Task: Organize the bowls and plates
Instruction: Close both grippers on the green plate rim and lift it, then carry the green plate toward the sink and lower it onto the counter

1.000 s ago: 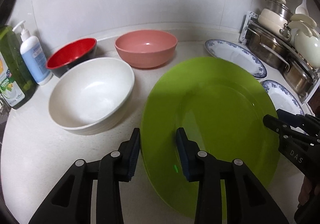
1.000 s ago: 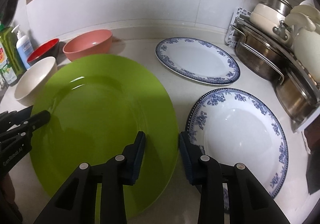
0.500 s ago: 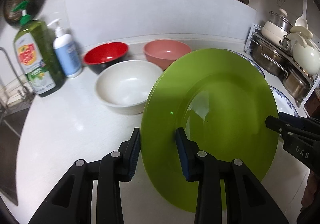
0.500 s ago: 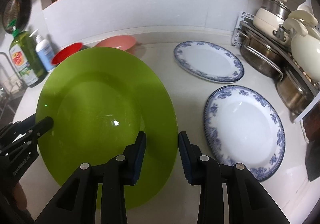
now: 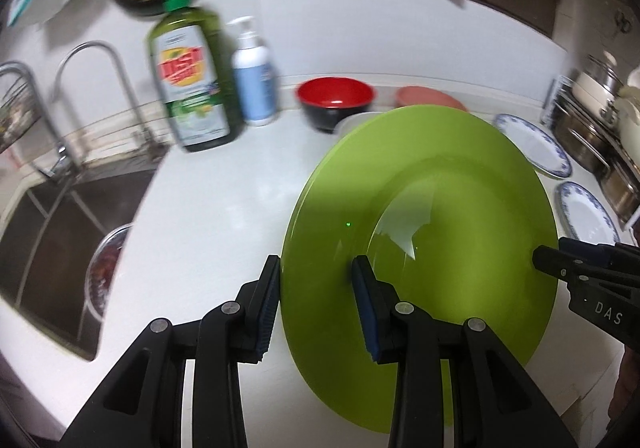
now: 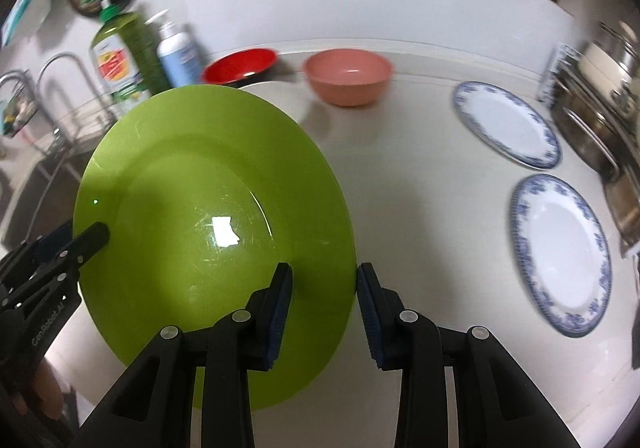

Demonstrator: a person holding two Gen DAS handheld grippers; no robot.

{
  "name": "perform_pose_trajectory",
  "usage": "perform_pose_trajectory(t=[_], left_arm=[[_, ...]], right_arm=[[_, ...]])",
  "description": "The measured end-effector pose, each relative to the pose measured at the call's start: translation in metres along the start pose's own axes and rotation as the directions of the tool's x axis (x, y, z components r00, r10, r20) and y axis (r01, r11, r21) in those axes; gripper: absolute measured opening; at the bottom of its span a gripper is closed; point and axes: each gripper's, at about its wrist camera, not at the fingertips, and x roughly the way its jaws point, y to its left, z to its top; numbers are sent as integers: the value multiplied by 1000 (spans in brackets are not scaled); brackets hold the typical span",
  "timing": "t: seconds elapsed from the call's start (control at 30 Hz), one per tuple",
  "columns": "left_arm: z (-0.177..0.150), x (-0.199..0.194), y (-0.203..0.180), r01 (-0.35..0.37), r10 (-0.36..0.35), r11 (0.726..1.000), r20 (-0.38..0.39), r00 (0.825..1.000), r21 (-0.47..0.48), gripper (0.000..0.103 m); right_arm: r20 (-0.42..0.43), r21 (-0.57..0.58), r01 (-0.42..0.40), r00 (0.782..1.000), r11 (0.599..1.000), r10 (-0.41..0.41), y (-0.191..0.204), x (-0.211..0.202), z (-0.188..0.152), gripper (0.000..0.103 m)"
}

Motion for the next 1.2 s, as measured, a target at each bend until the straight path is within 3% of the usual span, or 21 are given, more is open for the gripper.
perform_pose_trajectory(t=[0.17,0.47,1.2], left_arm=[[-11,-8,37,-58,57,998,-18,998,-40,36],[-25,-2,85,-109,100,989,-82,992,-103,36],[-37,61,124,-91,63,987,-198,978,-136,37]], right_arm=[[-30,-38,-49,998,998,48,33,7,1,35],[-85,-94,-91,993,991,83,85,23,-4,35],[-124,-69,-37,992,997,29,118,64,-4,35]])
